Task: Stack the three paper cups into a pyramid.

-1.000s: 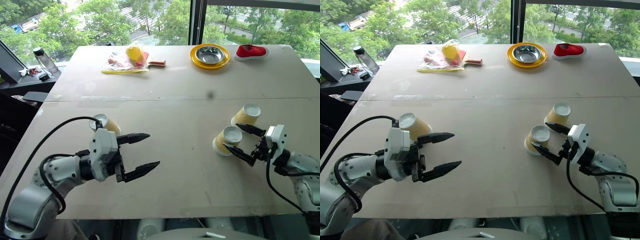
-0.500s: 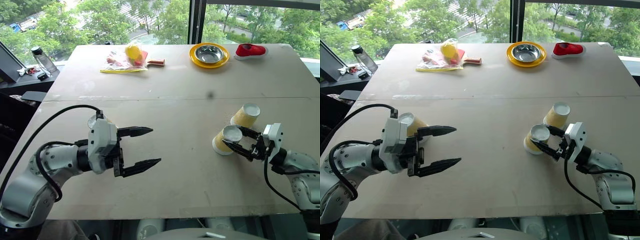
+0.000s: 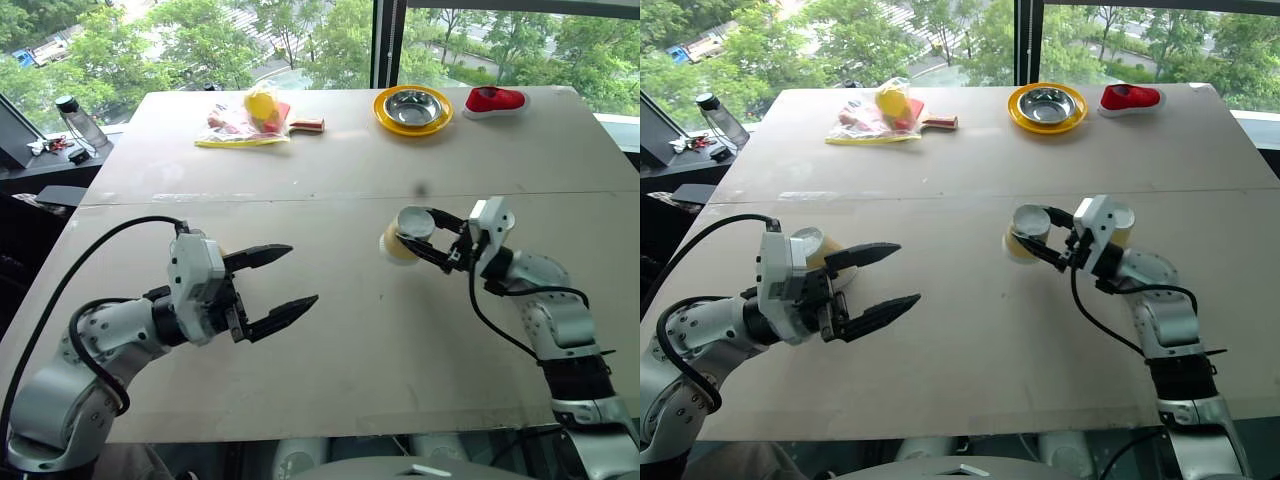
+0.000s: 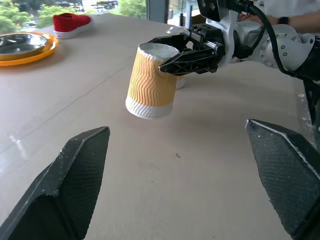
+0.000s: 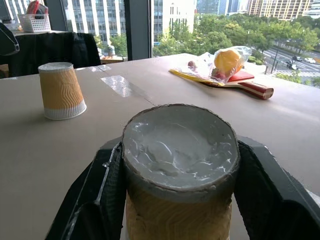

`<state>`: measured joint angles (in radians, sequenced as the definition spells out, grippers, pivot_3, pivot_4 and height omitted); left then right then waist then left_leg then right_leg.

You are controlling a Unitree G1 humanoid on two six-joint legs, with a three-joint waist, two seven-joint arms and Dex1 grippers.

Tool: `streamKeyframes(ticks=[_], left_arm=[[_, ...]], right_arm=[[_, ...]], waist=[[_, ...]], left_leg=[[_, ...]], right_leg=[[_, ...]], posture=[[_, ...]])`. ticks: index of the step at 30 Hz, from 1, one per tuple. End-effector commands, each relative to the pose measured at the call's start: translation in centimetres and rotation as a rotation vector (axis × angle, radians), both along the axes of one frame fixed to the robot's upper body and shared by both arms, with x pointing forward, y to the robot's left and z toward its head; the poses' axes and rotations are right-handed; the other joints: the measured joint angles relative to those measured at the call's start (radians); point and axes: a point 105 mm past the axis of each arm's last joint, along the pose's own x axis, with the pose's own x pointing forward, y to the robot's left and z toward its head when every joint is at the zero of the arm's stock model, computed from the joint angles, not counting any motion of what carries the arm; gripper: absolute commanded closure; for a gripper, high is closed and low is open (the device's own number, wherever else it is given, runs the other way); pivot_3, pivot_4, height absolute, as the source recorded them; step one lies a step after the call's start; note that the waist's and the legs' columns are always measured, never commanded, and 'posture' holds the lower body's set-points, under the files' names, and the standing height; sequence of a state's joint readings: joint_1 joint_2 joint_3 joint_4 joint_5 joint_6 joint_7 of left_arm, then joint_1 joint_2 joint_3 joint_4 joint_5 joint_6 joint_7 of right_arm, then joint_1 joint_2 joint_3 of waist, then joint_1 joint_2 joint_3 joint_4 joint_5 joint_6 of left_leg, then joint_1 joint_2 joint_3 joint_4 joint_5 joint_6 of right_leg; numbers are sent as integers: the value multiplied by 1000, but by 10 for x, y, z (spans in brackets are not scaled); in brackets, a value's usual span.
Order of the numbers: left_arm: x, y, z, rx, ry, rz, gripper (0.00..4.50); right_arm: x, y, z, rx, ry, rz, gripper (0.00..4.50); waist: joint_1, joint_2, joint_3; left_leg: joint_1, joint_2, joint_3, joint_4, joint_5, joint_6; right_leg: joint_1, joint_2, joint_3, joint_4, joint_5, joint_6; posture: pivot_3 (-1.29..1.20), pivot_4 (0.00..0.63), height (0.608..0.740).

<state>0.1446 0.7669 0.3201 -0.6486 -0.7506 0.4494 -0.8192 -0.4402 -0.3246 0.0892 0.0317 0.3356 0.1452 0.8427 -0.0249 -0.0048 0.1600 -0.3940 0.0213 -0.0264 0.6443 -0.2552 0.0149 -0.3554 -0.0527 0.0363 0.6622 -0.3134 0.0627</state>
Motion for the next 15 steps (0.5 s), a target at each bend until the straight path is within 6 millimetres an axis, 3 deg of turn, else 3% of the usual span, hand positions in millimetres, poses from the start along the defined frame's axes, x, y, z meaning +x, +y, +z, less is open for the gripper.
streamKeyframes(ticks=[1,4,8,9,12,15], left_arm=[[7,10,4,-3,-36,122,0],[12,15,4,-14,-38,187,0],[15,17,1,-7,-33,228,0],[15,17,1,-8,-33,233,0],[16,16,1,-10,-31,235,0],[16,11,2,-34,-24,207,0]], right_arm=[[19,33,8,-8,-16,-3,2322],[24,57,10,-28,-5,47,2322],[24,68,2,-72,47,95,2322],[24,69,1,-79,60,110,1310],[24,68,1,-88,57,116,68],[23,60,9,-68,32,104,26]], waist=[[-2,0,0],[-4,-1,0],[0,-2,0],[-1,-2,0],[-7,-2,0],[-13,-1,0]], left_leg=[[-2,0,0,0,1,-1],[-5,0,0,0,5,-8],[-6,0,0,-1,5,-9],[-6,0,0,-1,5,-8],[-5,0,0,-2,4,-8],[-5,0,0,-2,4,-6]], right_leg=[[-2,0,0,0,0,0],[-6,0,1,2,0,0],[-6,-1,0,1,0,0],[-6,-1,0,1,0,0],[-7,-1,0,2,0,0],[-7,0,0,3,0,0]], posture=[[0,150,740],[0,150,740],[0,150,740],[0,150,740],[0,150,740],[0,150,740]])
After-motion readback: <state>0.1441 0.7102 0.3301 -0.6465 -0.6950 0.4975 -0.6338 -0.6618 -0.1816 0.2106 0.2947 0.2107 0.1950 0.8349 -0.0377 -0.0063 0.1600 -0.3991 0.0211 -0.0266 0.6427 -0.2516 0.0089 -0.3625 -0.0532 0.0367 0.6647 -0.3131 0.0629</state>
